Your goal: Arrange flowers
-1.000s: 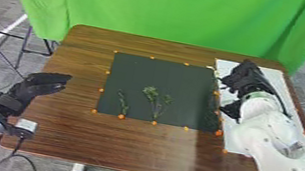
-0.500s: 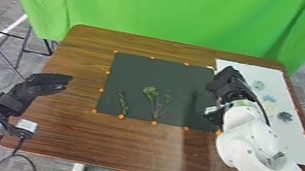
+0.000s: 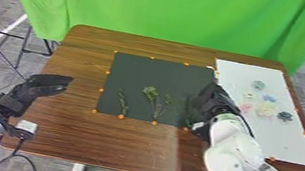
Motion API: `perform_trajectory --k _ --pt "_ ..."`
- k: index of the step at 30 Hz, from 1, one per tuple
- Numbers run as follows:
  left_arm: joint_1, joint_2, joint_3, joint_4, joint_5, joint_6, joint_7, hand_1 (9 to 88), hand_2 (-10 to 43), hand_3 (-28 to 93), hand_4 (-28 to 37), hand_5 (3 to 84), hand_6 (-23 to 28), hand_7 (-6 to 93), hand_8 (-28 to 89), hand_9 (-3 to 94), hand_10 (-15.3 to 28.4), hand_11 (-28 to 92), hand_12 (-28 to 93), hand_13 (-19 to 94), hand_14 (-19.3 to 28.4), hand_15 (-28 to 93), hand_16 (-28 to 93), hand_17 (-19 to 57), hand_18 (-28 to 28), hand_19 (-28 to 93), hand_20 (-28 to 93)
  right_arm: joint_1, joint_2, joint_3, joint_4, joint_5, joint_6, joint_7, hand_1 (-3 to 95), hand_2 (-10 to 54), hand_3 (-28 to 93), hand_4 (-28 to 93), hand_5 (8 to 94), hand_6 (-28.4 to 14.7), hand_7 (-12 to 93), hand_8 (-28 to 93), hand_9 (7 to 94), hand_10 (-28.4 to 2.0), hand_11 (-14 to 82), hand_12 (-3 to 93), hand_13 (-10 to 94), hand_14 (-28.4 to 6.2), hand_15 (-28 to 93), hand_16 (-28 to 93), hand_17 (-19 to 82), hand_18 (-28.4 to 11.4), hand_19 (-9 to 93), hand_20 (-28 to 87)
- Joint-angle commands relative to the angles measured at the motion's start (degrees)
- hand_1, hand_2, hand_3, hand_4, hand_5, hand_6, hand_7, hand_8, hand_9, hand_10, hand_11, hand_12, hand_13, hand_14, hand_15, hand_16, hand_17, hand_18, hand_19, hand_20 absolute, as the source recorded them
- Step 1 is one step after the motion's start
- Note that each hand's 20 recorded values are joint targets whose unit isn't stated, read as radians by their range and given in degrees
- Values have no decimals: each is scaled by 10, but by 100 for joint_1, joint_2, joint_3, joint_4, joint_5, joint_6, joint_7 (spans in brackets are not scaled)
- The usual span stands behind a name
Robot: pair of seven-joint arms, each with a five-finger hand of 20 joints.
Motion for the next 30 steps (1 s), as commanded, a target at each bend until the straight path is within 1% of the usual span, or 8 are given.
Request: perform_trajectory --k 1,13,15,17,19,20,26,30 --pt "44 -22 -13 -34 3 -87 -77 288 -77 634 -165 394 41 126 -62 355 137 132 112 306 183 145 14 15 162 98 151 -249 7 39 -139 -28 -72 -15 539 -95 573 40 812 -60 369 205 937 -120 416 207 937 -18 652 211 722 -104 932 469" --pt "11 -18 39 -14 4 -124 -100 289 -79 640 -168 394 39 132 -66 356 137 135 112 307 183 146 15 15 162 96 151 -359 106 160 -140 -50 63 -132 532 -95 577 29 801 -55 377 206 937 -123 409 210 937 -15 642 216 713 -107 932 471" --pt "11 -15 54 -12 -6 -131 -114 289 -78 639 -169 394 39 132 -66 356 137 136 111 307 183 146 15 15 162 96 151 -350 153 73 -69 -193 378 -119 516 -90 578 8 774 -46 396 202 937 -126 375 230 937 -16 617 235 693 -110 932 467" --pt "15 -19 53 -8 -4 -150 -118 288 -78 640 -169 393 39 132 -66 356 137 135 111 306 183 146 15 15 162 96 151 -381 181 128 -67 -141 417 -132 443 -37 593 -17 755 -40 377 172 922 -136 343 244 937 -22 571 271 668 -117 932 455" --pt "25 -22 47 -13 -3 -152 -121 288 -77 639 -169 393 39 132 -66 356 137 136 111 306 183 146 15 15 162 95 151 -364 210 113 -15 -148 555 -146 362 3 598 -34 741 -41 362 -37 900 -142 309 242 937 -33 521 310 644 -127 932 444" --pt "12 -14 55 -5 -8 -154 -123 289 -77 638 -169 393 39 132 -66 356 137 136 111 306 184 146 15 15 162 95 151 -356 230 115 7 -170 547 -146 347 12 595 -37 736 -43 351 -64 893 -144 295 244 937 -36 504 326 635 -132 932 440" --pt "-20 -5 91 1 -3 -183 -142 289 -77 638 -168 394 40 131 -66 355 139 135 110 306 184 146 15 15 162 95 151 -290 265 113 158 77 611 -188 314 24 588 -42 696 -47 275 -65 838 -158 165 222 930 -45 467 353 614 -139 932 419" --pt "-48 -6 100 18 -6 -231 -155 289 -77 637 -169 394 40 130 -65 355 139 135 111 305 184 146 15 15 161 95 151 -305 261 158 254 336 472 -345 297 27 587 -39 606 -56 181 -33 745 -176 101 178 930 -49 449 347 610 -140 932 384"
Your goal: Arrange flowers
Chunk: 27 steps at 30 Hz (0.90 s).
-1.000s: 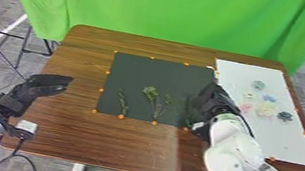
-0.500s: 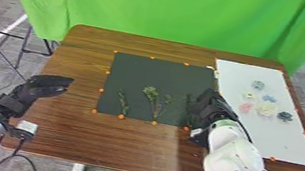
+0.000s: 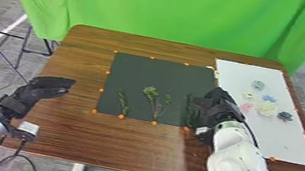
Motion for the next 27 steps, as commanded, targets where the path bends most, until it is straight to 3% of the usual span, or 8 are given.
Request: perform_trajectory --k 1,7,27 --pt "-15 -7 30 4 -7 -120 -77 288 -77 638 -168 394 40 129 -65 355 138 135 111 306 184 146 15 15 162 95 151 7 49 44 202 390 -135 -237 290 26 589 -39 583 -57 166 -29 720 -178 94 169 929 -51 447 345 608 -141 932 377" --pt "-81 5 49 29 2 -139 -68 287 -76 637 -167 394 41 128 -65 354 138 134 111 305 184 146 16 15 162 95 151 91 43 -53 337 440 -94 -223 272 29 593 -40 510 -60 116 -24 642 -185 79 144 920 -57 446 342 597 -149 931 365" --pt "-118 -24 79 49 0 -162 -68 287 -70 625 -161 391 42 121 -61 350 139 131 112 304 184 147 16 13 162 98 151 328 -47 -190 426 627 -109 -350 270 37 587 -44 506 -56 101 -17 634 -178 83 135 907 -65 449 329 581 -157 929 357"
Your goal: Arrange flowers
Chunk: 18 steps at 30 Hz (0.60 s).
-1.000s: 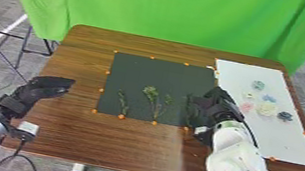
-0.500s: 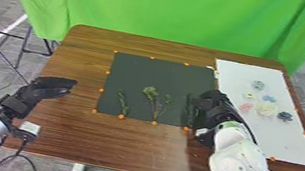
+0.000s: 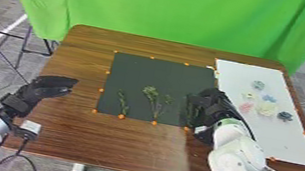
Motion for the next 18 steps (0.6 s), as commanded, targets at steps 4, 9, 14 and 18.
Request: perform_trajectory --k 4,9,14,18 --pt "4 -42 21 16 2 -90 -49 287 -69 623 -160 391 42 119 -60 350 139 131 113 303 184 147 16 14 162 98 151 78 -78 -99 87 71 -44 -98 269 38 588 -45 506 -56 103 -18 635 -178 84 136 905 -65 450 328 579 -159 928 360" --pt "-36 -26 44 32 10 -127 -67 285 -66 618 -159 391 43 117 -59 349 140 129 113 303 185 147 17 13 162 97 151 88 -42 -97 75 -31 -16 -81 268 40 588 -44 507 -54 105 -19 634 -176 84 137 904 -66 452 327 576 -160 928 362" --pt "18 -40 1 4 -5 -118 -74 284 -64 614 -156 391 43 113 -58 348 141 128 114 302 185 147 17 13 162 99 152 -1 157 251 -105 -231 496 -163 264 39 594 -43 518 -52 111 -18 638 -176 87 140 902 -66 453 326 572 -160 927 364" --pt "40 -38 -25 -7 -3 -121 -79 284 -63 611 -156 391 44 109 -57 347 142 127 115 302 185 148 18 12 162 100 152 89 478 535 -217 -511 766 -194 273 16 606 -47 540 -49 123 -22 647 -173 90 150 898 -65 457 328 565 -163 929 374"
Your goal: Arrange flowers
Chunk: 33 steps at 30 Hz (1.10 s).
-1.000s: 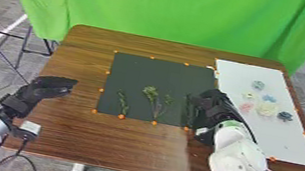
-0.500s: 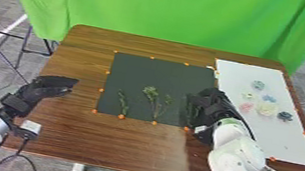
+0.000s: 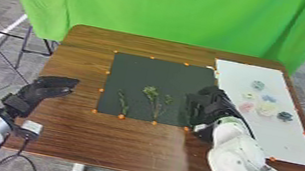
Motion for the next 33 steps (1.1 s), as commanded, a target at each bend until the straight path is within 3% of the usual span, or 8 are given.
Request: perform_trajectory --k 1,6,18,25,33 --pt "74 -36 -57 -21 1 -65 -71 284 -63 610 -155 391 44 109 -56 347 141 126 115 302 186 148 18 12 162 100 152 71 589 575 -263 -531 643 -115 277 6 610 -50 542 -47 126 -23 647 -172 91 153 897 -65 459 328 564 -164 929 378" --pt "36 -29 -7 -9 4 -90 -80 283 -62 608 -154 391 44 107 -56 347 141 125 115 301 186 148 18 12 162 102 152 238 957 689 -98 -611 372 -213 335 -50 624 -69 561 -24 149 -34 646 -161 90 163 886 -58 485 329 556 -163 930 400" --pt "87 -32 -57 -39 18 -99 -88 282 -60 604 -151 390 44 104 -53 346 141 123 117 301 186 148 18 11 162 103 151 234 1735 362 405 -649 -491 -379 378 -87 642 -87 583 -4 176 -48 634 -152 88 165 877 -47 524 316 553 -158 932 440" --pt "175 -72 -53 -51 29 34 53 281 -61 605 -150 390 44 102 -52 346 141 123 117 301 186 150 19 11 163 104 152 31 2054 351 501 -654 -630 -550 382 -91 649 -92 594 8 187 -57 638 -133 90 165 873 -45 532 313 547 -156 932 448" --pt "245 -81 17 -61 34 419 255 283 -60 606 -151 399 45 108 -53 356 144 131 118 306 188 156 19 14 163 107 153 -130 2079 267 555 -610 -646 -588 386 -94 653 -93 596 9 191 -61 644 -130 92 167 872 -45 536 310 546 -157 932 451"
